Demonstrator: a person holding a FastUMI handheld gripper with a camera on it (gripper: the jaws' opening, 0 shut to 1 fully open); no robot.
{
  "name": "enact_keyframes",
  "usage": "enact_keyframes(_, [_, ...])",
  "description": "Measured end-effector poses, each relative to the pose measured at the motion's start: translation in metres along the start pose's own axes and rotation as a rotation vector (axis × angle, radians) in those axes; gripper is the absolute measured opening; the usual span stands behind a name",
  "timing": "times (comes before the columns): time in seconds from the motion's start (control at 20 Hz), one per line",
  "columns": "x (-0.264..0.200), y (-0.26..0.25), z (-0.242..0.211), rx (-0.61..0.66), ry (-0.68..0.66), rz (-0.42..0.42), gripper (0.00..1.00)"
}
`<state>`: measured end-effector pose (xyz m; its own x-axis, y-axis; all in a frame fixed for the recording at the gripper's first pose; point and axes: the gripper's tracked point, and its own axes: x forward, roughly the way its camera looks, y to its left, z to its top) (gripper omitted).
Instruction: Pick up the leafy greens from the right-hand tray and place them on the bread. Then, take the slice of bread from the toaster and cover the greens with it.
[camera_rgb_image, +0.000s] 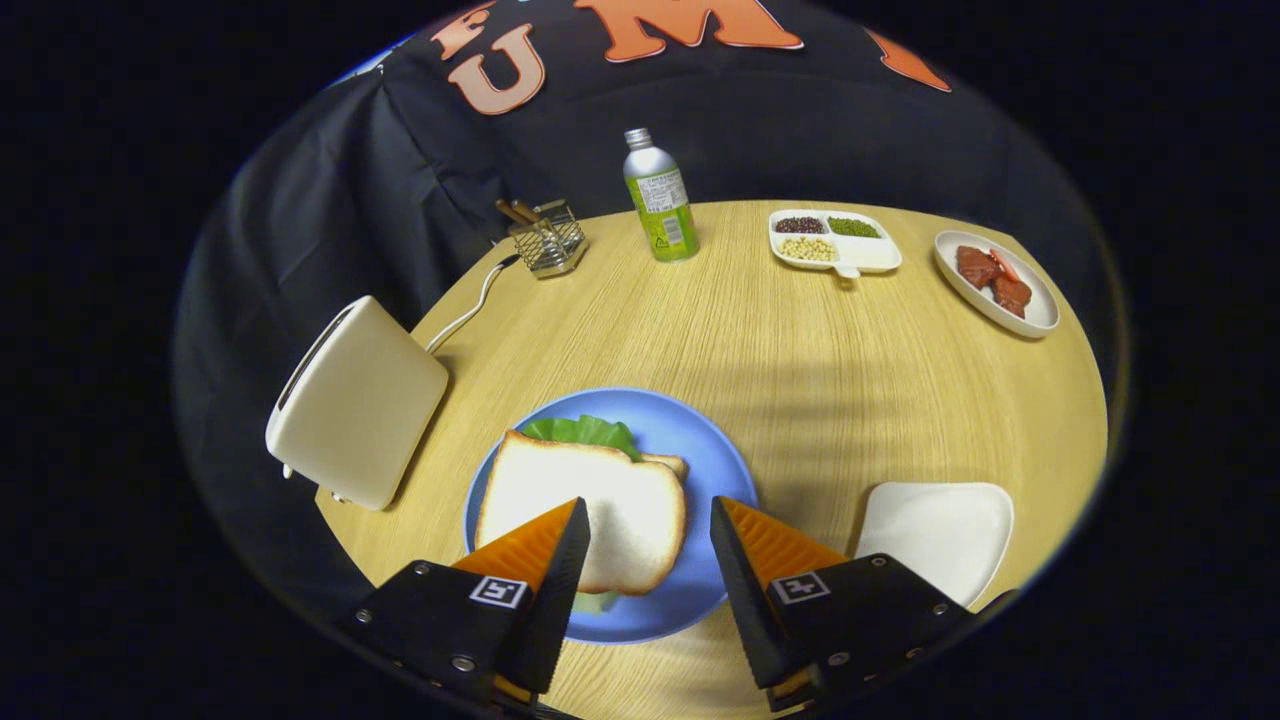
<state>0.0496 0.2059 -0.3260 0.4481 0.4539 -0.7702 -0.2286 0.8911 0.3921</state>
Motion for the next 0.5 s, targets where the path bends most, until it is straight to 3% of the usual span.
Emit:
enact_keyframes(0.2, [-0.030, -0.005, 0.028, -0.044, -0.144, -0.044, 0.84])
enact_keyframes(0.5, [-0.112, -0.004, 0.079, -0.091, -0.392, -0.103, 0.94])
